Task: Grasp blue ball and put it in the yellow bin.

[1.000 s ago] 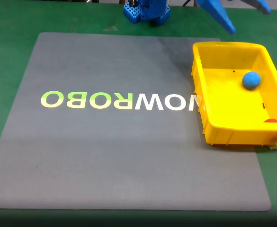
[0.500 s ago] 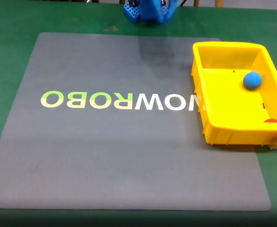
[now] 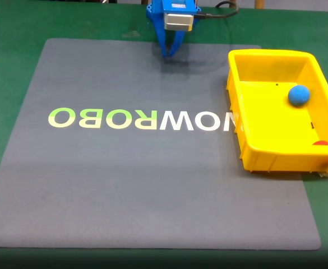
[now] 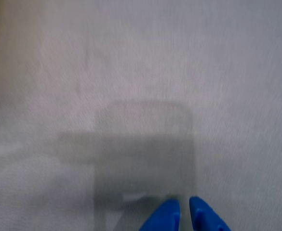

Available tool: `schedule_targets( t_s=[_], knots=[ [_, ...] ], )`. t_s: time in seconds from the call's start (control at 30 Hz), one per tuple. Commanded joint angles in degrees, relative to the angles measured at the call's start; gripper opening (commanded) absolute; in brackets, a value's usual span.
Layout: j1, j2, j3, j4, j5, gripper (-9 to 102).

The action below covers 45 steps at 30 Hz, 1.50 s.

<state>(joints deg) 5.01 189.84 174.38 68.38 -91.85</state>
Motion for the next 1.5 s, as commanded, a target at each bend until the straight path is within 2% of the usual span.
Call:
schedule_targets(
  t_s=[0.0, 0.13, 0.3, 1.47],
  knots=[
    [0.8, 0.7, 2.7, 2.2, -0.1, 0],
    [0.4, 0.7, 3.2, 8.3, -1.1, 0],
    [0.4, 0.6, 3.2, 10.5, -2.4, 0],
    [0.4, 0.6, 3.2, 10.6, -2.4, 0]
  ],
)
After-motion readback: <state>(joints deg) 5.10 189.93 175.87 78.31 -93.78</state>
